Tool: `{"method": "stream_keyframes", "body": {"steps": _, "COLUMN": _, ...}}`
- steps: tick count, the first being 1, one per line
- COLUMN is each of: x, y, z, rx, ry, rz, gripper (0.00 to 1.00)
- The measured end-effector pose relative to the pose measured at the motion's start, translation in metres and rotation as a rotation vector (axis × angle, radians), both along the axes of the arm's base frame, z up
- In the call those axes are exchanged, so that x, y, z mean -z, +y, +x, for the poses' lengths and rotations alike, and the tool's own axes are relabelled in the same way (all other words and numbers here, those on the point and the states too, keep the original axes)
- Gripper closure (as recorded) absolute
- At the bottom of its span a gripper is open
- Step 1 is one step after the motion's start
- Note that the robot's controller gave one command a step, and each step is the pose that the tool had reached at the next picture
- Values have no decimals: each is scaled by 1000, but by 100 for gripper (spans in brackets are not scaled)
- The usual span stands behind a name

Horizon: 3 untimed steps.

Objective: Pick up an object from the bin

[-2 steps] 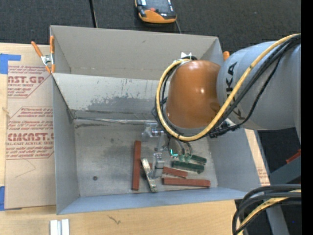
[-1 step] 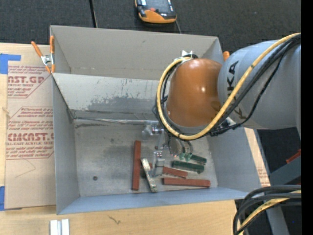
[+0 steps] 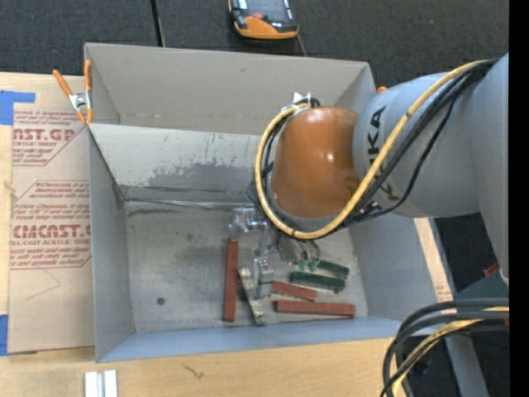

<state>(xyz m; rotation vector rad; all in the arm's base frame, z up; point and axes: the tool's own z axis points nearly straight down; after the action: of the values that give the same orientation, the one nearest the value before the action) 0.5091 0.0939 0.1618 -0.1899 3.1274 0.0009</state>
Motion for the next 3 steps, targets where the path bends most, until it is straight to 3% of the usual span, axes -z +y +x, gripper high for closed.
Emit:
{"method": "stream_keyframes", "body": {"steps": 1, "x": 22, "y": 22, "z": 9, "rx": -416, "ry": 10, "rz": -2, "gripper": 0}}
{"method": "stream_keyframes", "body": {"steps": 2, "x": 31, "y": 32, "z": 18, "rx": -426, "ry": 7, "rz": -1, "gripper": 0}}
{"method": "stream_keyframes", "body": {"steps": 3, "x": 67, "y": 30, "z": 24, "rx": -675, "ry": 6, "rz": -3, "gripper": 0}}
